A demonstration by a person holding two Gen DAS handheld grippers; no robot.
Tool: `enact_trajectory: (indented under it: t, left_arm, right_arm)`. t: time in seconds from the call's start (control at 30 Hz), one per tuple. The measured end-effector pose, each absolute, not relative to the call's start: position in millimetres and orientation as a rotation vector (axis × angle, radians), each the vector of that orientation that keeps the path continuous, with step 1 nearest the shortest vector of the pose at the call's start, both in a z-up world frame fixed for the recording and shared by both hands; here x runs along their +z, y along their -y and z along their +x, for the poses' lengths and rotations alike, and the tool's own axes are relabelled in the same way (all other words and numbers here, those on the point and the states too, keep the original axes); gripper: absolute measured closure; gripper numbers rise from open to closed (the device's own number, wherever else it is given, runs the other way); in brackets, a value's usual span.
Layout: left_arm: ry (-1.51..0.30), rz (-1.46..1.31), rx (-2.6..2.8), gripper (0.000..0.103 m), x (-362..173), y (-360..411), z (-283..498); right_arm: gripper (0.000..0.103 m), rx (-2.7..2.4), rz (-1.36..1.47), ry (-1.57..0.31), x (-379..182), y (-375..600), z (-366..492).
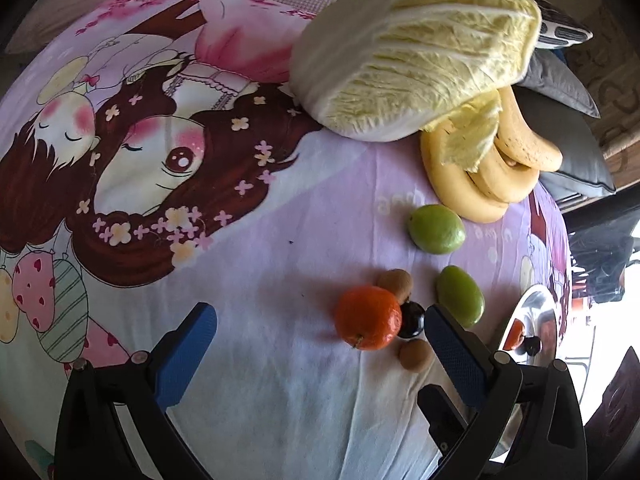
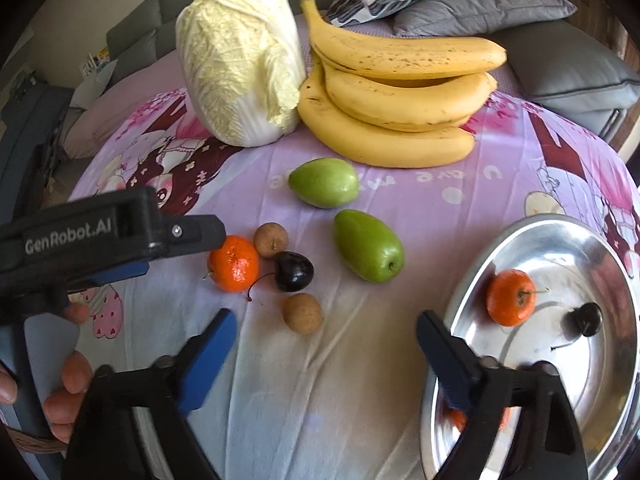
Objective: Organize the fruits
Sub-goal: 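Close the left tool on a tangerine while the right tool grasps a brown longan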
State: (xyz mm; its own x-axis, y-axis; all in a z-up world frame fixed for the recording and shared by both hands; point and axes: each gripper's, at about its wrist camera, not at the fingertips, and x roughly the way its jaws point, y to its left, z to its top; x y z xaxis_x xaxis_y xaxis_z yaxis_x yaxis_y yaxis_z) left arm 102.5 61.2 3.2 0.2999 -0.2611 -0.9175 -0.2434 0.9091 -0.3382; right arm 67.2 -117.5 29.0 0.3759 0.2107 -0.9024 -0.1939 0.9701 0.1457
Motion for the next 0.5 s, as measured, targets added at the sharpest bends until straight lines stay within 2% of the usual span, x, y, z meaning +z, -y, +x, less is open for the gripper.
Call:
enact_trajectory:
  t: [0.07, 0.17, 0.3, 0.37, 0.43, 0.5]
  left_arm:
    - [-1.272, -0.472, -0.022, 0.0, 3.6, -62.4, 103.6]
    - [-1.263, -0.465, -0.052, 0.001, 6.2, -60.5, 104.8]
    - [-1.279, -0.444, -0.079, 0.012, 3.1, -49.7, 108.2]
    - [-1.287, -0.439, -0.085, 0.013, 0.4, -46.7, 111.1]
    - [-1.291, -0.435, -0.094, 0.02, -1.3, -43.4, 114.5]
    - [-1.293, -0.427, -0.102, 0.025, -1.8, -39.8, 117.3]
  right_arm:
    - [0.02, 0.265, 0.01, -1.161, 26.3, 114.3, 69.0]
    - [0.029, 0.274, 0.001, -1.166, 24.0, 110.9, 70.6]
    - [0.04, 0.289, -0.01, -1.169, 20.5, 105.5, 74.1]
    - [0.043, 0.294, -0.011, -1.175, 17.8, 103.0, 75.8]
    - [0.05, 0.303, -0.016, -1.181, 15.4, 100.2, 76.4]
    - [0.053, 0.31, -0.023, -1.186, 12.9, 97.7, 76.0]
